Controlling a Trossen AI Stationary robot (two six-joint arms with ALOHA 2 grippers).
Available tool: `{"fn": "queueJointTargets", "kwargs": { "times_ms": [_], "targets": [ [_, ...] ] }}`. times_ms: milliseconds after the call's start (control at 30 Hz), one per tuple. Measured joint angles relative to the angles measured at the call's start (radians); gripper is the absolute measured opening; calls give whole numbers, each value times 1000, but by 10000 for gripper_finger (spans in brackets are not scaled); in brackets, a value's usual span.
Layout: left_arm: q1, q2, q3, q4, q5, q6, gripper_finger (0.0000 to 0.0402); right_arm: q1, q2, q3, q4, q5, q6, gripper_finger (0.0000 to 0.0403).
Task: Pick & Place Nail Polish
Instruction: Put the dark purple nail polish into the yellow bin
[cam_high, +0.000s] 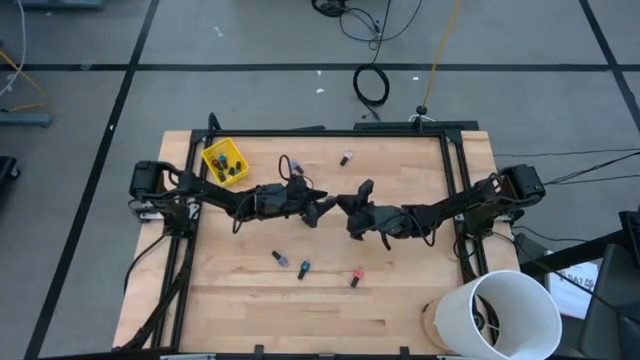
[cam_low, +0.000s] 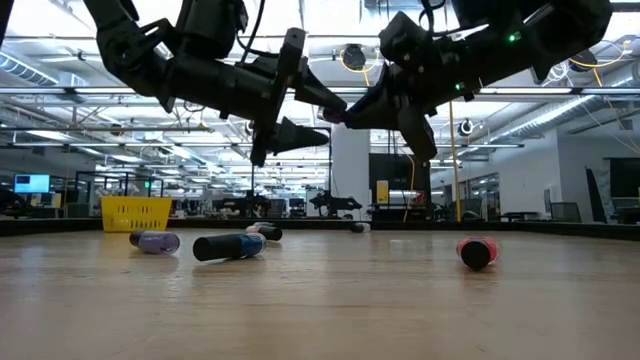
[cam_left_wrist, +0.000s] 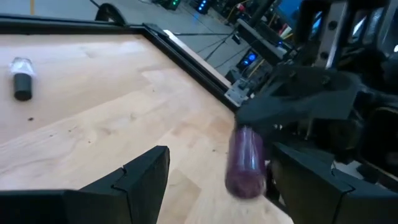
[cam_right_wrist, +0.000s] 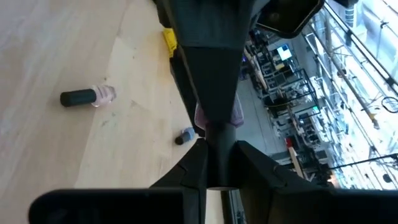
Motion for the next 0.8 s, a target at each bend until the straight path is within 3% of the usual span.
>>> {"fn": "queueJointTargets", "kwargs": {
  "times_ms": [133, 800],
  "targets": [
    [-17, 0, 16, 1, 0, -18, 271, 1, 0, 0, 10, -40, 9, 47],
    [-30, 0, 66, -17, 52, -16, 271, -1, 0, -1, 10, -9, 14, 47]
  ]
}}
